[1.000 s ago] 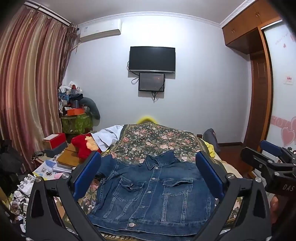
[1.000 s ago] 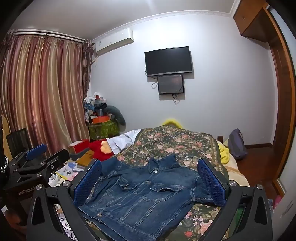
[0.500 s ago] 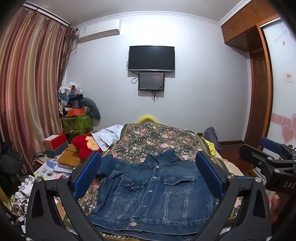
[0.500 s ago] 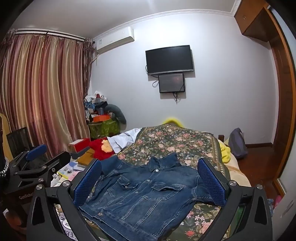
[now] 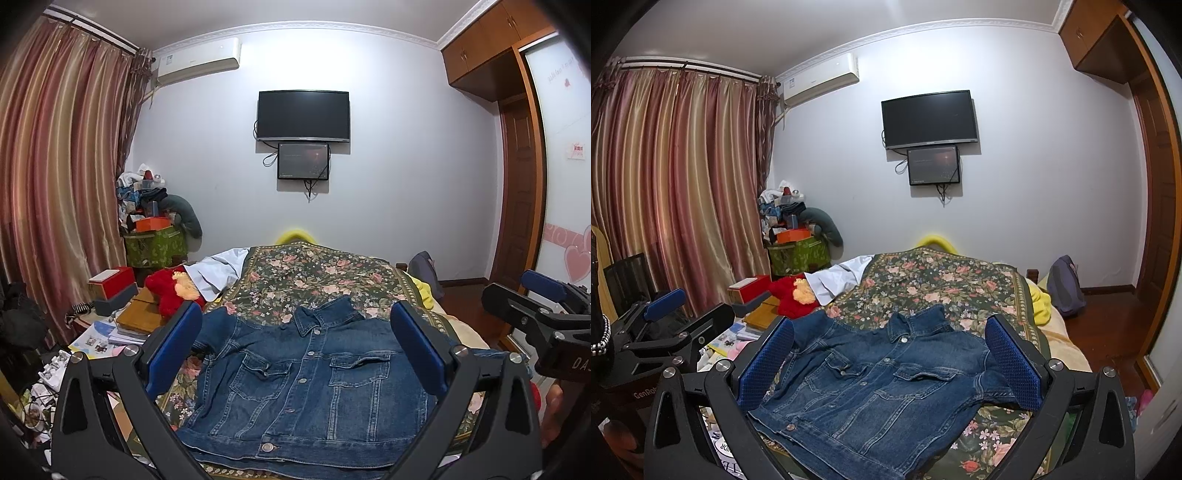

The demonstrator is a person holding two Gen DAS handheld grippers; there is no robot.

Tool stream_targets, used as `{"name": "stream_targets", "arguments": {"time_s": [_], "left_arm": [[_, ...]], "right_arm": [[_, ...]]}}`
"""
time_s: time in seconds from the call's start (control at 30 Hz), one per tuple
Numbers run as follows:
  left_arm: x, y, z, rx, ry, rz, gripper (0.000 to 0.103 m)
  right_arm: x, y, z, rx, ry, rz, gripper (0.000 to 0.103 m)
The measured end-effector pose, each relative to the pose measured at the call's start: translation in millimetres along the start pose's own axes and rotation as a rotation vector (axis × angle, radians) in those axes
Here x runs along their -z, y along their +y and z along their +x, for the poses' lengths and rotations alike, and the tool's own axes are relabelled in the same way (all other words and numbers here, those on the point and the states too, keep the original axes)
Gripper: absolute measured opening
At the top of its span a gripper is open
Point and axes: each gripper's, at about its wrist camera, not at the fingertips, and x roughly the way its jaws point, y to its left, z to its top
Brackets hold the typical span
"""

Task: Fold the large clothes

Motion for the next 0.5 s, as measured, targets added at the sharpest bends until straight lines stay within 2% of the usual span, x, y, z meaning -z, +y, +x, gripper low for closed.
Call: {"name": "stream_targets", "arguments": {"time_s": [0.5], "left_arm": [[-0.2,-1.9,0.4,-0.001,0.001,0.003,0.103]], "right_arm": [[-0.1,0.3,0.6,-0.001,0.001,0.0,0.103]]}}
